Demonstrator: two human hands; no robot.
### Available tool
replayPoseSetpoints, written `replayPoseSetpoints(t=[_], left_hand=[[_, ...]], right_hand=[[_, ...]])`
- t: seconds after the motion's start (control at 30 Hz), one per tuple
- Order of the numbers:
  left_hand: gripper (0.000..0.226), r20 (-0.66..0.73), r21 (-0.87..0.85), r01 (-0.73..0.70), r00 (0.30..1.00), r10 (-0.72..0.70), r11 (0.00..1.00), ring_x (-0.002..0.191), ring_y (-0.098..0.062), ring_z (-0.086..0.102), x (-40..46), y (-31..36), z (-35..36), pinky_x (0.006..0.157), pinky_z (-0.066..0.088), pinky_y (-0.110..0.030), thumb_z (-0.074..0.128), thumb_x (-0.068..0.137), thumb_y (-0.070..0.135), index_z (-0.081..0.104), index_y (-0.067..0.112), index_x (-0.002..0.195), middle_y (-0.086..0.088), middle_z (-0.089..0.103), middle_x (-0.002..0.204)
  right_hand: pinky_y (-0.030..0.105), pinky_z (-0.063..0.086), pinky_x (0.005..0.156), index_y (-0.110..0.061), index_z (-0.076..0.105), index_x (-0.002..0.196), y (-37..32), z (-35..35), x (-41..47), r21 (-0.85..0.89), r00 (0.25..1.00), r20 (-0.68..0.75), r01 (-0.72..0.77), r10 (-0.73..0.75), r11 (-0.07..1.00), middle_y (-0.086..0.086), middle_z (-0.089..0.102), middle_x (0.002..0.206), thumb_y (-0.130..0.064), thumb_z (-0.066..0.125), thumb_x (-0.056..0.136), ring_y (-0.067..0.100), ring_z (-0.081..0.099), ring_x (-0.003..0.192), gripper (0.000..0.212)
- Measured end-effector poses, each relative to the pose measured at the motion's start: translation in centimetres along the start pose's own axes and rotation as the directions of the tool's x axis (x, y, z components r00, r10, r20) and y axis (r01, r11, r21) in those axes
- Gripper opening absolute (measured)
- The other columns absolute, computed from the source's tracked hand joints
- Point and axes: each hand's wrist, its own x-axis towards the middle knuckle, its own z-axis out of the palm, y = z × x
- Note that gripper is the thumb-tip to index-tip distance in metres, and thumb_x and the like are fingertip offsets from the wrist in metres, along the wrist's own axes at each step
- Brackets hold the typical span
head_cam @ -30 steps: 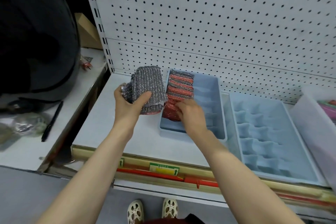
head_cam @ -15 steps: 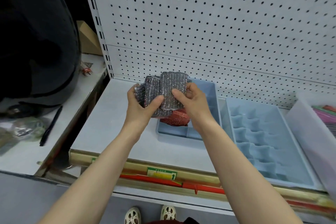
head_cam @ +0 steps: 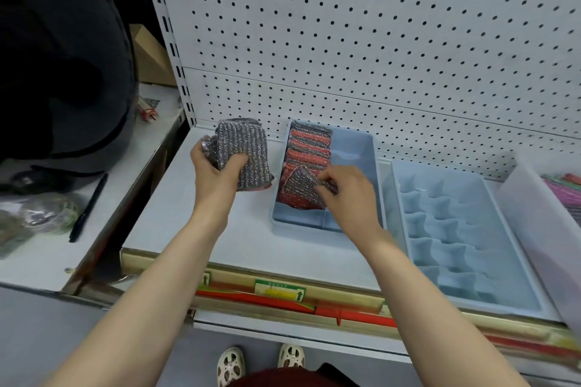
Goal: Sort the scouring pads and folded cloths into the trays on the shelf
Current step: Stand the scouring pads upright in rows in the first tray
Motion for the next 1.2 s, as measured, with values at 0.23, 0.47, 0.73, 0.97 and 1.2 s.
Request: replayPoseSetpoints(t=[0.23, 0.47, 0.73, 0.97, 1.2], left_hand=[[0.071, 0.044, 0.001, 0.02, 0.999, -0.02, 1.0, 0.117, -0.018, 0.058, -0.8, -0.8, -0.1, 0.102, 0.048, -0.048, 0.071, 0.086, 0.016, 0.029, 0.022, 0.142, 0.001, 0.055, 0.128], [0.078, 0.117, -0.004, -0.024, 0.993, 0.024, 1.0, 0.115, -0.014, 0.059, -1.8, -0.8, 0.0, 0.097, 0.052, -0.046, 0.079, 0.073, 0.027, 0.032, 0.027, 0.135, 0.004, 0.056, 0.125], [0.059, 0.208, -0.059, -0.019, 0.978, 0.031, 0.998, 0.111, -0.011, 0.062, -2.8, -0.5, 0.9, 0.083, 0.057, -0.034, 0.071, 0.087, 0.024, 0.036, 0.029, 0.135, 0.007, 0.059, 0.122], [0.052, 0.142, -0.006, -0.036, 0.989, 0.036, 0.999, 0.114, -0.02, 0.059, -2.5, -1.5, 0.1, 0.097, 0.05, -0.053, 0.067, 0.091, 0.019, 0.038, 0.028, 0.133, 0.007, 0.059, 0.12], [0.053, -0.001, -0.039, -0.019, 1.0, 0.019, 0.999, 0.114, -0.021, 0.06, -2.1, -1.9, -1.8, 0.099, 0.048, -0.054, 0.067, 0.09, 0.014, 0.037, 0.021, 0.133, 0.008, 0.06, 0.115]], right_hand=[[0.03, 0.041, 0.059, -0.013, 0.071, 0.078, -0.1, 3.7, -0.7, -0.204, 0.971, 0.208, 0.157, -0.114, 0.966, 0.004, 0.069, 0.079, -0.008, 0.079, 0.071, 0.029, 0.06, 0.085, 0.011], [0.019, 0.048, 0.067, -0.026, 0.072, 0.09, -4.3, 0.2, 0.7, 0.433, 0.981, 0.112, -0.191, 0.158, 0.881, -0.015, 0.07, 0.08, -0.043, 0.059, 0.094, -0.001, 0.06, 0.073, 0.021], [0.039, 0.055, 0.081, -0.014, 0.058, 0.092, -5.8, -1.2, 1.7, 0.759, 0.878, 0.405, -0.478, 0.254, 0.442, 0.009, 0.071, 0.096, -0.016, 0.071, 0.089, 0.021, 0.066, 0.085, 0.014], [0.037, 0.055, 0.08, -0.017, 0.055, 0.104, -4.0, -2.0, 1.0, 0.766, 0.862, 0.417, -0.503, 0.286, 0.399, 0.004, 0.073, 0.092, -0.016, 0.065, 0.094, 0.018, 0.067, 0.083, 0.014], [0.022, 0.041, 0.069, -0.023, 0.066, 0.101, 0.0, -1.2, -2.3, 0.249, 0.98, 0.123, -0.186, 0.16, 0.95, -0.009, 0.062, 0.083, -0.02, 0.075, 0.085, 0.011, 0.057, 0.08, 0.018]])
